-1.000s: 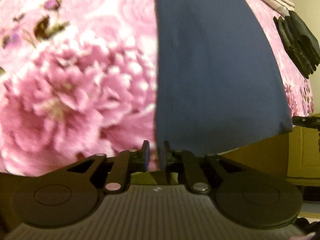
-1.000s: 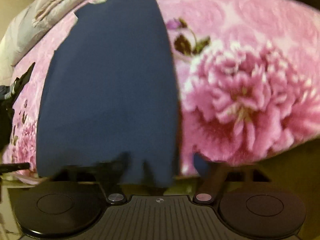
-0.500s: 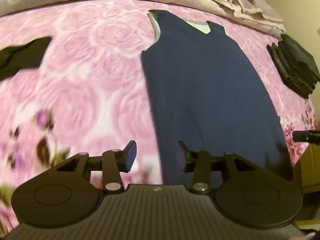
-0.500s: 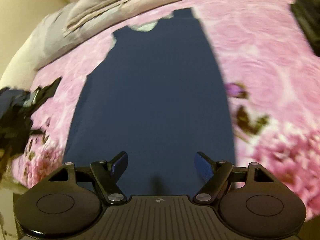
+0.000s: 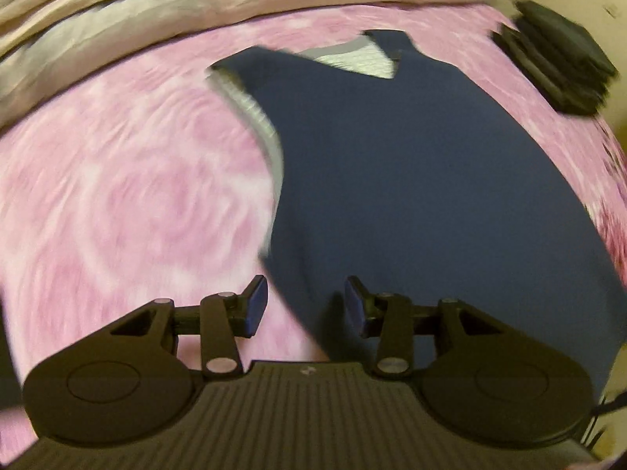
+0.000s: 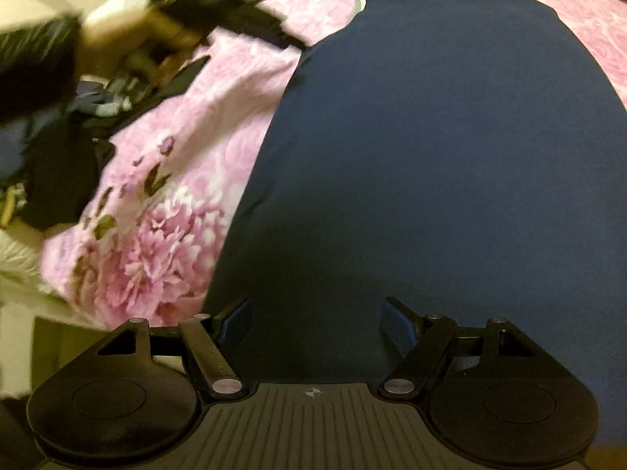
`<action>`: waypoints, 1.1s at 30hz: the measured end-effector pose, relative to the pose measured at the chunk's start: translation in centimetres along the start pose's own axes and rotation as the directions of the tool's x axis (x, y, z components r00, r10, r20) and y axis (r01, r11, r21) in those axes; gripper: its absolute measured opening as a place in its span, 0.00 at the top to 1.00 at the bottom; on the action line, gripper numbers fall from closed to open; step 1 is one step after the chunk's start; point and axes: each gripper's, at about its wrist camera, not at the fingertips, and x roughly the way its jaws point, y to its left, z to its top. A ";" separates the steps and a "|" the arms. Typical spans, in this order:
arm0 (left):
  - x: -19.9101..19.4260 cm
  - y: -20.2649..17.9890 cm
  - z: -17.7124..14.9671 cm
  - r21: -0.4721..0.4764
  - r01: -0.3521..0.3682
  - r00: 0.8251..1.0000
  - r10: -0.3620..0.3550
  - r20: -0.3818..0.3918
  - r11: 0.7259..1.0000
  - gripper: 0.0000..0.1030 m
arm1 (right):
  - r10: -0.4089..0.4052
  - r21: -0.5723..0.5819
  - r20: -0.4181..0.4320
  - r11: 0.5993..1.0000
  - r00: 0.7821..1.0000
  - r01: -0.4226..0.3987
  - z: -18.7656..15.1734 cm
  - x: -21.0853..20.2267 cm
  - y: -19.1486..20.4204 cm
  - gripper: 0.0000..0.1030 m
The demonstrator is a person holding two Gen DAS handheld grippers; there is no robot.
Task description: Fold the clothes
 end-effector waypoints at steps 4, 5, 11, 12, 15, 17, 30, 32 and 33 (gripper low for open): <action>1.7 1.0 0.9 0.152 0.080 0.997 -0.078 -0.023 0.985 0.67 | -0.096 0.035 0.000 0.995 0.995 0.096 -1.4 3.6 4.8 0.26; 2.2 1.2 1.0 0.180 0.094 0.995 -0.089 -0.037 0.979 0.68 | -0.116 0.034 -0.006 0.993 0.993 0.116 -1.6 4.5 5.7 0.26; 3.5 1.3 0.9 0.272 0.134 0.990 -0.118 -0.074 0.953 0.90 | -0.235 -0.039 -0.032 0.971 0.971 0.234 -2.8 7.0 8.7 0.40; 3.6 1.2 1.0 0.283 0.136 0.990 -0.120 -0.075 0.949 0.97 | -0.255 -0.045 -0.031 0.966 0.967 0.253 -2.9 7.4 8.9 0.43; 3.4 0.8 1.1 0.337 0.133 0.991 -0.115 -0.073 0.932 1.00 | -0.312 -0.062 -0.025 0.949 0.950 0.311 -2.8 8.0 9.4 0.80; 2.5 0.8 1.1 0.362 0.136 0.991 -0.123 -0.057 0.922 1.00 | -0.313 -0.055 -0.042 0.949 0.949 0.311 -2.3 7.9 9.6 0.98; 1.3 4.9 -1.7 0.279 0.147 0.989 -0.140 -0.044 0.949 1.00 | -0.274 -0.062 -0.059 0.961 0.960 0.270 -0.9 9.7 12.4 1.00; 1.5 4.9 -1.2 0.268 0.157 0.988 -0.150 -0.045 0.950 1.00 | -0.273 -0.027 -0.067 0.962 0.960 0.272 -0.7 9.5 11.8 1.00; 1.4 4.9 -0.9 0.263 0.159 0.987 -0.153 -0.042 0.952 1.00 | -0.275 -0.015 -0.071 0.962 0.959 0.274 -0.5 9.2 11.5 1.00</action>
